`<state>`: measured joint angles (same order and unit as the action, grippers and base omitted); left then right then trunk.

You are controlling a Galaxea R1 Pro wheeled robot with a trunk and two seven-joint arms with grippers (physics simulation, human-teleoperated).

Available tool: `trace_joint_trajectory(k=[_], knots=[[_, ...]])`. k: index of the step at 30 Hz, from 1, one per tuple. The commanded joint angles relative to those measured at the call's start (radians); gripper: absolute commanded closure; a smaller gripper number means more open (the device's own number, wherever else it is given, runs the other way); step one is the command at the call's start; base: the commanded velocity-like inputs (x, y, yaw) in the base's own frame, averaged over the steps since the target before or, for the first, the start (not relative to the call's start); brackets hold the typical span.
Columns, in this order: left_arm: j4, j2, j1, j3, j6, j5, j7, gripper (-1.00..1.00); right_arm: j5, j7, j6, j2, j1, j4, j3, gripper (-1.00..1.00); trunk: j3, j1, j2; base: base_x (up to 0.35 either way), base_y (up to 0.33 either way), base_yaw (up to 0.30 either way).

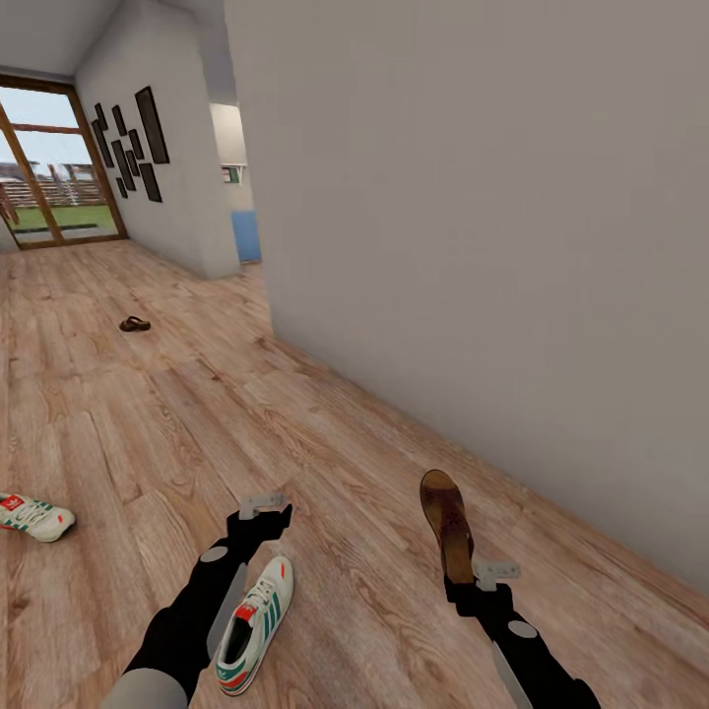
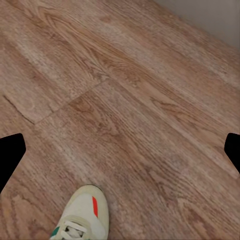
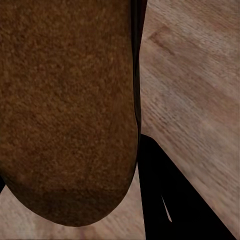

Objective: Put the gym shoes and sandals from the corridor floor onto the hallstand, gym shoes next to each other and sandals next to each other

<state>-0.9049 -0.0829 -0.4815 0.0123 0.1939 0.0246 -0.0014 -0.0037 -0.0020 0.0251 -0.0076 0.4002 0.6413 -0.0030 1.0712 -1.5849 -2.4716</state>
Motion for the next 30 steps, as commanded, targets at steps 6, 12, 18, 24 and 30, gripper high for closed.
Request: trace_joint_trajectory(k=[6,12,18,24,30], knots=[[0.000,0.010,0.000,0.004,0.009,0.002,0.001,-1.00,-0.005,0.000,0.009,-0.001,0.000,0.001,-0.002,1.00,0.001,0.000,0.000,0.000,0.000,0.000],[0.110,0.043,-0.003,0.005,0.005,-0.007,0.000,-1.00,-0.007,0.003,0.281,-0.003,0.000,0.012,-0.006,1.00,0.001,0.000,0.000,0.000,0.000,0.000],[0.152,0.070,-0.003,0.005,0.001,-0.030,0.000,-1.00,-0.004,0.001,0.400,0.000,0.000,0.202,-0.003,1.00,0.001,0.000,0.000,0.000,0.000,0.000],[0.194,0.092,-0.003,0.004,-0.061,-0.107,0.000,-1.00,-0.004,0.001,0.489,0.003,0.000,0.301,0.004,1.00,0.001,0.000,0.000,0.000,0.000,0.000],[0.201,0.095,-0.001,0.003,-0.063,-0.110,0.000,-1.00,-0.003,0.001,0.490,0.003,0.000,0.305,0.004,1.00,0.001,0.000,0.000,0.000,0.000,0.000]])
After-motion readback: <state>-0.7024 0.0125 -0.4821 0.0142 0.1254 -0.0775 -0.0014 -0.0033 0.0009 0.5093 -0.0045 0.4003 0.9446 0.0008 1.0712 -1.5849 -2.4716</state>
